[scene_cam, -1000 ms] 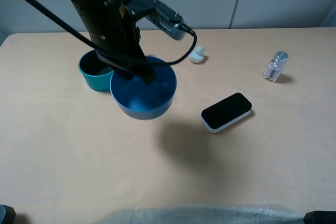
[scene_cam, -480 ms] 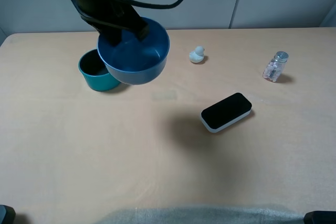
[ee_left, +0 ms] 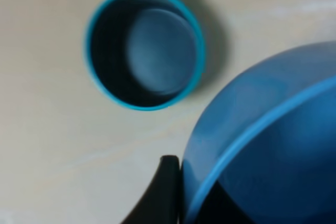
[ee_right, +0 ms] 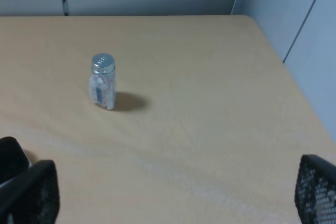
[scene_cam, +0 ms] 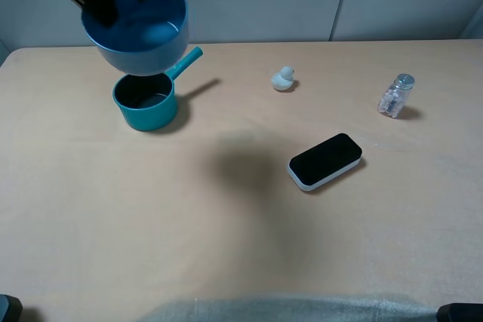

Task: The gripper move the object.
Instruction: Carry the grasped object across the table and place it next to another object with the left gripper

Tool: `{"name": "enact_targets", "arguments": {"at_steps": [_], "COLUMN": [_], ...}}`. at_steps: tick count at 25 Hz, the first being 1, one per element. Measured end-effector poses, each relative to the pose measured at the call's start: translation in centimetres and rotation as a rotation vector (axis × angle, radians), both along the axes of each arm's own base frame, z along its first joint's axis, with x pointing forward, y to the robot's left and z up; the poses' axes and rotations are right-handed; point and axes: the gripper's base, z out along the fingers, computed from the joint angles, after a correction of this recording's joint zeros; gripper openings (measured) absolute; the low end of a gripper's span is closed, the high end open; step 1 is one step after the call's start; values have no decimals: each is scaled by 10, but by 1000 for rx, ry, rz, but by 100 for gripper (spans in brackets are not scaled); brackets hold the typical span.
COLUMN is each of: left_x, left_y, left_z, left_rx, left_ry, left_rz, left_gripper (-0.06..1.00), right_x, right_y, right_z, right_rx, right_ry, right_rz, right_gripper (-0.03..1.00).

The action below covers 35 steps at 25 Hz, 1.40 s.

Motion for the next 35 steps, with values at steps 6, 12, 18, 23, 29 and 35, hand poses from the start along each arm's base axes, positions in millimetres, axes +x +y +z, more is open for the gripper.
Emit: {"name": "enact_targets", "arguments": {"at_steps": [6, 12, 18, 23, 29, 35], "left_x": [7, 14, 22, 26, 27, 31], "left_y": [34, 63, 93, 121, 150, 152], "left_z": [7, 8, 8, 9, 9, 3], "left_rx": [-14, -7, -9, -8, -3, -14], "left_ry": [6, 7, -2, -16, -21, -56], "left_rz": [112, 190, 279, 359, 432, 430], "left_gripper": [6, 6, 6, 6, 6, 6], "right_x": [0, 0, 0, 0, 0, 0], "right_y": [0, 0, 0, 0, 0, 0], "right_z": [0, 0, 0, 0, 0, 0], "right_rx": [0, 0, 0, 0, 0, 0], "right_ry": [0, 0, 0, 0, 0, 0], "right_rz": [0, 0, 0, 0, 0, 0], "right_gripper": [68, 68, 68, 68, 68, 68]}}
